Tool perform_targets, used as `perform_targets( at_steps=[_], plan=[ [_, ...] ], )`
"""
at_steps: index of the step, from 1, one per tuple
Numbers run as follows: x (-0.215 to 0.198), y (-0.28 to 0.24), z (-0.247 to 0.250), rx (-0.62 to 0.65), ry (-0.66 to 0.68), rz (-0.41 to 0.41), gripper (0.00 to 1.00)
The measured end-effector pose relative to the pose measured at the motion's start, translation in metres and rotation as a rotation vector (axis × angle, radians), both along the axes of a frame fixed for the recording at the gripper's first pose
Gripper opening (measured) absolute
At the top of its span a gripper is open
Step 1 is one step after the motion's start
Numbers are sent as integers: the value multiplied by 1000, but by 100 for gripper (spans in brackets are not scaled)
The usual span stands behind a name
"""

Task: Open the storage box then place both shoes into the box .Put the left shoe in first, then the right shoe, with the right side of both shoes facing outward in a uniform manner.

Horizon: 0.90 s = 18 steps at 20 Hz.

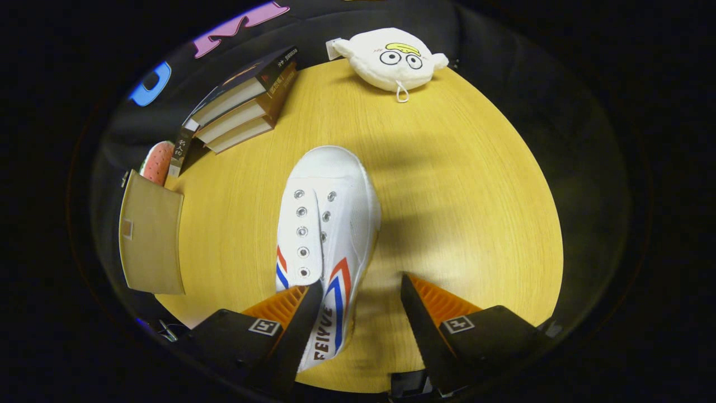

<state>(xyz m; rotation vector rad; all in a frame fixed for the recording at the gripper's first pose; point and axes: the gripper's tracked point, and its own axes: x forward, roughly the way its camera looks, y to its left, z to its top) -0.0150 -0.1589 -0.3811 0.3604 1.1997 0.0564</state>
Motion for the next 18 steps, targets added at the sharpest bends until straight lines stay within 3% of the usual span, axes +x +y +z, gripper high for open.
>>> perform_targets(
  at_steps=[1,4,6,7,8,11,13,18],
  plan=[
    [1,8,2,47,6,-23,80],
    [0,8,2,64,21,-57,41],
    [1,7,2,68,14,-51,31],
    [1,3,5,71,9,-71,31],
    [1,4,4,89,11,-91,19],
    [0,7,2,165,30,-136,9],
    [0,11,9,221,44,-189,8],
    [2,10,21,230,19,-200,8]
  ],
)
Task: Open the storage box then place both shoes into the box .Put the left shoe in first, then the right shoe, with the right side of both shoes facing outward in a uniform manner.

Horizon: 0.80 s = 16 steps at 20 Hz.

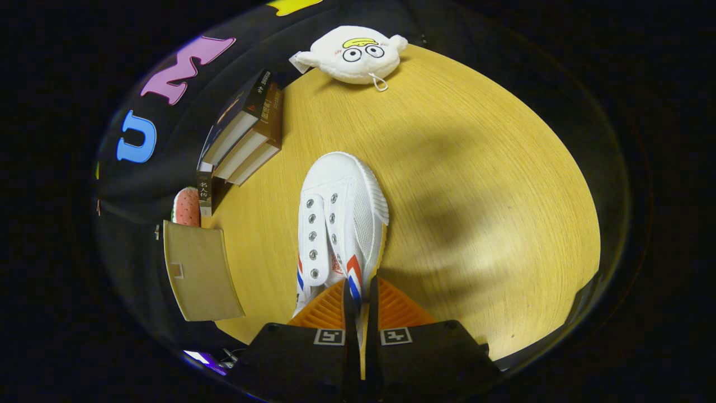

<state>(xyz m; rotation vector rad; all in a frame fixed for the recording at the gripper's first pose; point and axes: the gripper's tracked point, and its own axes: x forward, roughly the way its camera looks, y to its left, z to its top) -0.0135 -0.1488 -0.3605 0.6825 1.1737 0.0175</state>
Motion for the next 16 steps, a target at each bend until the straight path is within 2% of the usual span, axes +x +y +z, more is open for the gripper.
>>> perform_targets(
  at_steps=[4,8,13,16],
  plan=[
    [-5,13,44,45,-41,-28,8],
    [-3,42,96,49,-108,-11,8],
    [-1,106,172,25,-235,42,8],
    [3,158,208,61,-278,72,8]
  ],
)
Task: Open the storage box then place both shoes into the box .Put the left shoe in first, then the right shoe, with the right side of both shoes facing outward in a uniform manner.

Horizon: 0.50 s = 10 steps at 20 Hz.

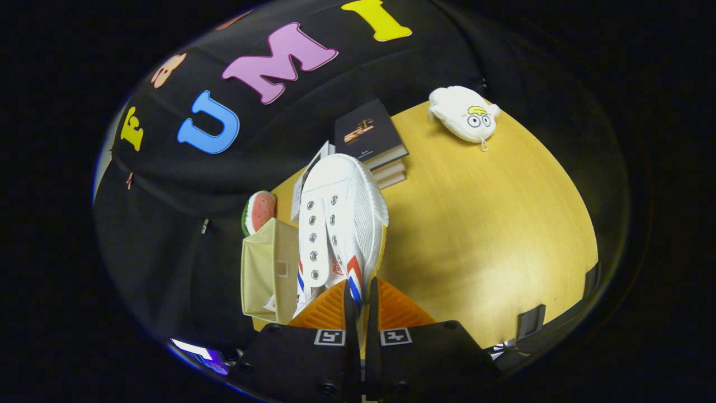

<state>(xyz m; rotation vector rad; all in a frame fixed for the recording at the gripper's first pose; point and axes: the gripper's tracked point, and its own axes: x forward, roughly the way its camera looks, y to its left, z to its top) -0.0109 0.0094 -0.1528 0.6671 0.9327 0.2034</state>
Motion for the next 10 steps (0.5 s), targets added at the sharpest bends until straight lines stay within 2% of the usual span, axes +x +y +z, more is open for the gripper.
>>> perform_targets(
  at_steps=[4,10],
  plan=[
    [7,78,26,40,-24,57,8],
    [17,190,21,77,11,122,8]
  ],
)
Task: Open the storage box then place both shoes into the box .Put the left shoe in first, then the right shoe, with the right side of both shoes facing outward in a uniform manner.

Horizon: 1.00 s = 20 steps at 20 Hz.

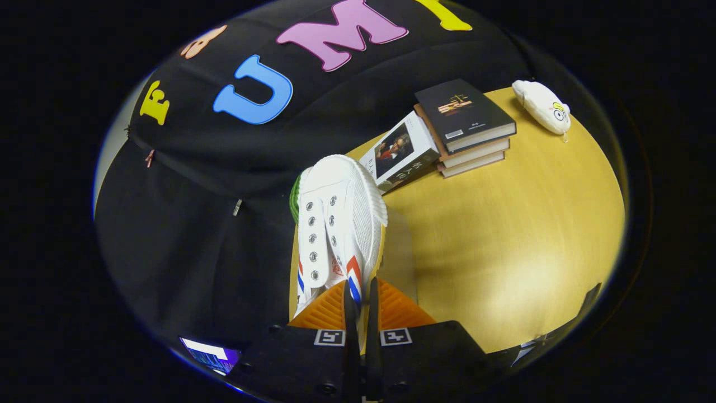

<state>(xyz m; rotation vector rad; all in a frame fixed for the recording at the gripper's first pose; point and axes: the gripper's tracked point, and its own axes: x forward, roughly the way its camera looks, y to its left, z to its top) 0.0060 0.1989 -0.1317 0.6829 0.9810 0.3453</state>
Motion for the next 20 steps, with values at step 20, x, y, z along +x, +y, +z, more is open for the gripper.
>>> perform_targets(
  at_steps=[20],
  plan=[
    [12,58,-58,-159,139,-22,16]
  ],
)
